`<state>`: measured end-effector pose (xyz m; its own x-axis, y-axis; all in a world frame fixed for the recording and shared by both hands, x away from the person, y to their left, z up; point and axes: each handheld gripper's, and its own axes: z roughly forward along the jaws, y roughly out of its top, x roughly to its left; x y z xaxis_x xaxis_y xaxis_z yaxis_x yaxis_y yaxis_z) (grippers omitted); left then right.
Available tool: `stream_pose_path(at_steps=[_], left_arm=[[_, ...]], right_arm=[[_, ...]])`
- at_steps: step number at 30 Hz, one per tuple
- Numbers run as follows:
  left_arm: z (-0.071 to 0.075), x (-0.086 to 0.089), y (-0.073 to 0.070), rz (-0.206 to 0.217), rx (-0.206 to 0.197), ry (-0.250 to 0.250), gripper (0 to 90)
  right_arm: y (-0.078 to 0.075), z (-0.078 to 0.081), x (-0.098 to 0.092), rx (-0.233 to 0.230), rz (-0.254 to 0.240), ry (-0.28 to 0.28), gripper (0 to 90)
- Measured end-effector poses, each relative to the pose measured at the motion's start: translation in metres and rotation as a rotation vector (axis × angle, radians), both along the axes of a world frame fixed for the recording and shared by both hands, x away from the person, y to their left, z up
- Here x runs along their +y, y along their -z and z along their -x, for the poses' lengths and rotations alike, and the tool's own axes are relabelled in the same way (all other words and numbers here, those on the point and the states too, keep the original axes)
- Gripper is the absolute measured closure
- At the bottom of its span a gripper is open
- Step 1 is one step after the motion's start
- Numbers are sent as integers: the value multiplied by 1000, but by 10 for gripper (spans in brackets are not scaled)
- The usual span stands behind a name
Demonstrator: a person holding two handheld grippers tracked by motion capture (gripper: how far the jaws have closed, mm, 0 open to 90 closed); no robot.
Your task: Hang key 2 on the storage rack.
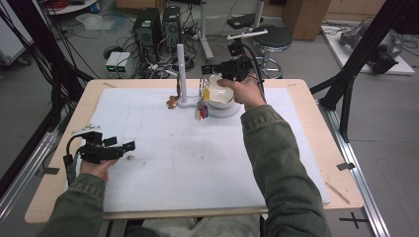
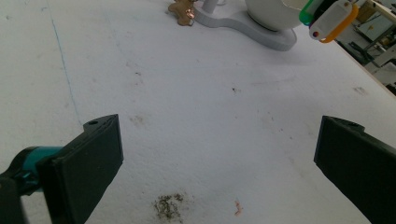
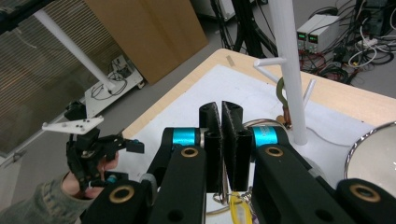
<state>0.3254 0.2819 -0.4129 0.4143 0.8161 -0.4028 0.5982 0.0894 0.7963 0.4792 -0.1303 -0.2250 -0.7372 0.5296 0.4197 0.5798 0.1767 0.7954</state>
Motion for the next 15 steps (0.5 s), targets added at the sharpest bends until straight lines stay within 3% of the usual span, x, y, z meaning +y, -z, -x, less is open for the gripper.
stream_pose_path(at_steps=[15], left_arm=[[0, 1, 0, 3, 1, 9, 17]], right_arm=[[-6, -29, 26, 11, -14, 40, 878]])
